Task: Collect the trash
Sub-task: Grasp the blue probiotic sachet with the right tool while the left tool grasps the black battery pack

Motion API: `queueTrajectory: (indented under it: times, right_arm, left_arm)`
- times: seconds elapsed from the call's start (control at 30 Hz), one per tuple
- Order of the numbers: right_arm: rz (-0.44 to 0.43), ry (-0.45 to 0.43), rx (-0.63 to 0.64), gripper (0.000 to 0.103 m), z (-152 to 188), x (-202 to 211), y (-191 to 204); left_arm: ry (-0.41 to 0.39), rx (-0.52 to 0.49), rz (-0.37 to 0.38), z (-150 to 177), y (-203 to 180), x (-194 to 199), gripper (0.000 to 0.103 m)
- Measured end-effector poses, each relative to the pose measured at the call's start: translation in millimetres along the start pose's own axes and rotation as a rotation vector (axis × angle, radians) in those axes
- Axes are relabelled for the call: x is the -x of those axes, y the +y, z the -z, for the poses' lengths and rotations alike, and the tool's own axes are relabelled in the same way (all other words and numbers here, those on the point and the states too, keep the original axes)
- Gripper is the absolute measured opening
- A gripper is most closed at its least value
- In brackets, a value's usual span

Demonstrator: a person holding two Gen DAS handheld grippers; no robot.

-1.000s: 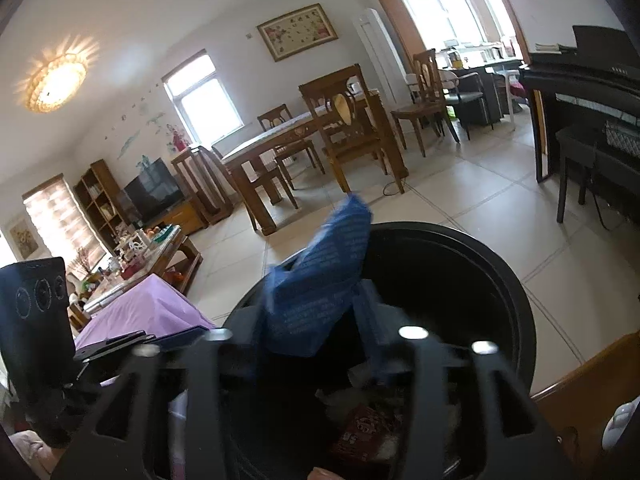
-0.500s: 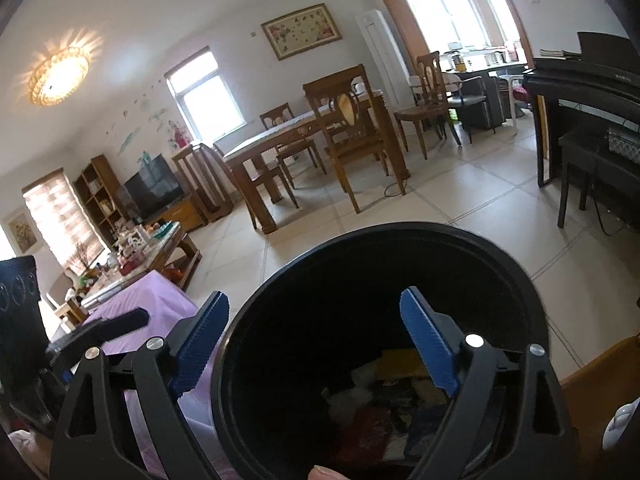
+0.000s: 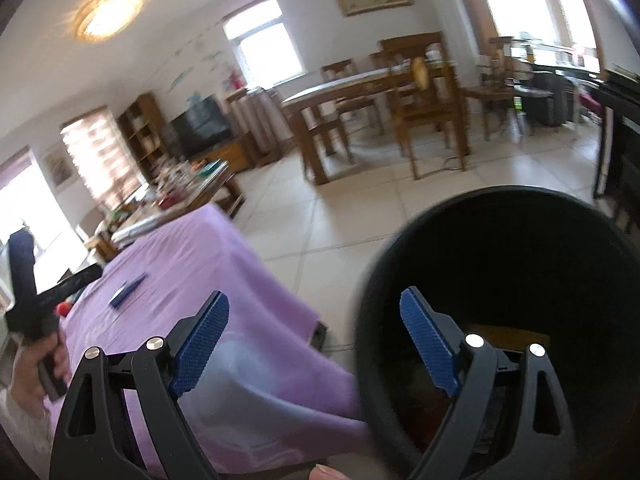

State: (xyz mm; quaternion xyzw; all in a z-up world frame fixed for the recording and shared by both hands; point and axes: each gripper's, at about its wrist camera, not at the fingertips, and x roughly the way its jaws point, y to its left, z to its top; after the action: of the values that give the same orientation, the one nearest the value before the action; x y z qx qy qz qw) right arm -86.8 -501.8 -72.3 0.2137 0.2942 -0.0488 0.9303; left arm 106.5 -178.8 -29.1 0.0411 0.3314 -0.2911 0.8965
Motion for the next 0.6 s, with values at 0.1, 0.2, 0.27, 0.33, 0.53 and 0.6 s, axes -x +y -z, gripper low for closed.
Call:
queueTrajectory:
  times: [0.1, 0.2, 0.27, 0.33, 0.53, 0.6]
  right_arm:
    - [-0.045, 0.032, 0.045, 0.087, 0, -14, 29]
    - [-0.1, 0.061, 0.098, 0.087, -1, -27, 64]
    - [-0.125, 0.075, 0.126, 0.087, 0, -34, 84]
    - [-0.149, 0.092, 0.152, 0.087, 1, -41, 101]
    - [-0.2, 0.154, 0.223, 0.087, 2, -63, 149]
    - [-0.21, 0.175, 0.24, 0.087, 2, -73, 165]
  left_arm:
    - [0.073, 0.048, -0.077, 1, 52, -9, 0.065]
    - [0.13, 0.069, -0.106, 1, 87, -23, 0.057]
    - [0.157, 0.066, -0.113, 2, 97, -28, 0.051]
    - [0.18, 0.051, -0.123, 2, 105, -35, 0.049]
    - [0.228, -0.035, -0.146, 9, 94, -56, 0.047]
    - [0.233, -0.063, -0.159, 10, 90, -58, 0.047]
